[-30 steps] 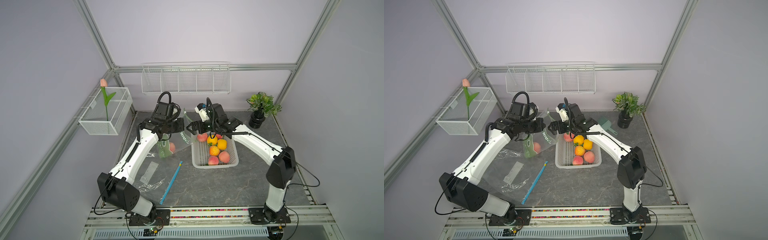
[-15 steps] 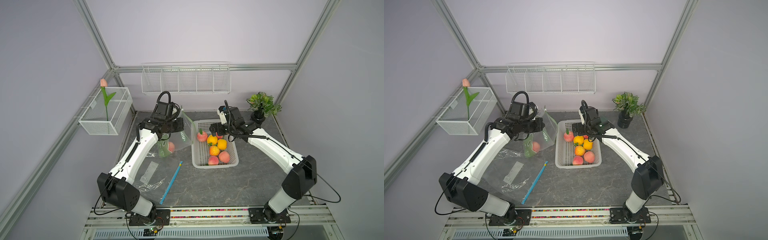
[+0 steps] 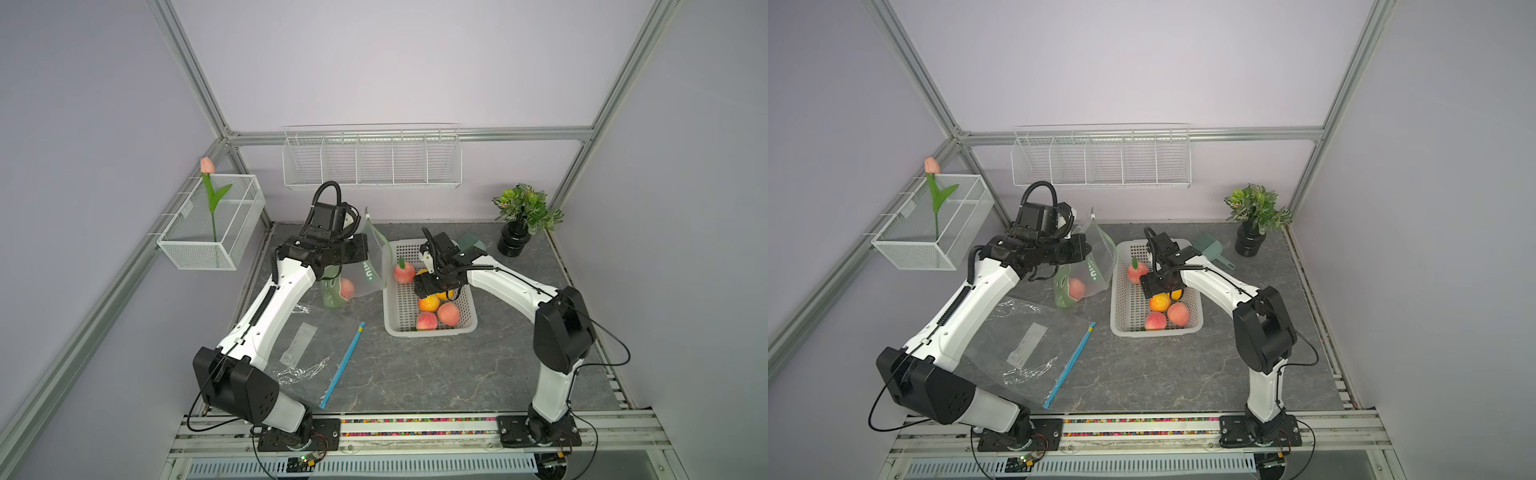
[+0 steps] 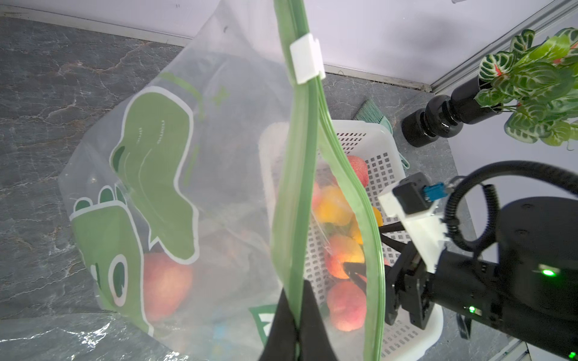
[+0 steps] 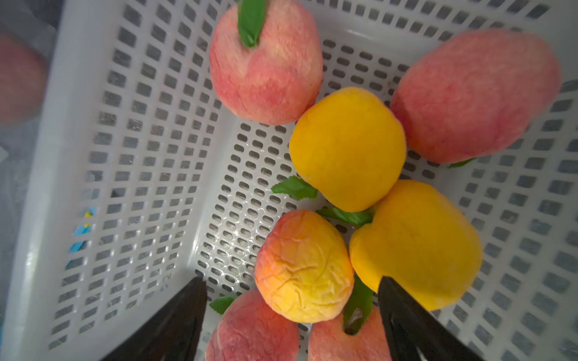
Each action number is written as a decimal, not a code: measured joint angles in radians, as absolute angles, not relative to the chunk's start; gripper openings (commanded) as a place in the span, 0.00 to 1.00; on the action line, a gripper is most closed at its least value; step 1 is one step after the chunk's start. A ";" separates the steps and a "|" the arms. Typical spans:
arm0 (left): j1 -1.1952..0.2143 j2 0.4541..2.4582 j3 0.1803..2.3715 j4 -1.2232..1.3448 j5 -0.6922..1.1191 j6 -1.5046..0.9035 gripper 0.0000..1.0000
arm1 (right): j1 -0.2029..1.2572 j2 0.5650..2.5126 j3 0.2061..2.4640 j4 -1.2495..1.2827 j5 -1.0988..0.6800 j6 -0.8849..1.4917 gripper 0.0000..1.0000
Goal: Place the peach in a zip-top bag and seal the zipper
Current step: Pick up the peach from the basket.
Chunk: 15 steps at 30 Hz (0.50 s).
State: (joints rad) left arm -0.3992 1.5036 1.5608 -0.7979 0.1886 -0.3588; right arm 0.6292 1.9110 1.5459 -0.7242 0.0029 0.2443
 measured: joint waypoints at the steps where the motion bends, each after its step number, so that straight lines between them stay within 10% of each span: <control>1: -0.399 1.504 1.561 -0.798 0.189 -0.359 0.00 | 0.633 1.925 1.551 -0.732 0.007 0.247 0.88; 15: -0.399 1.504 1.560 -0.797 0.193 -0.359 0.00 | 0.643 2.017 1.595 -0.770 0.057 0.302 0.86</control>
State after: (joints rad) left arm -0.3992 1.5036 1.5597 -0.7975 0.1928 -0.3588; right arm 0.6434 2.0174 1.5948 -0.7704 0.0574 0.3023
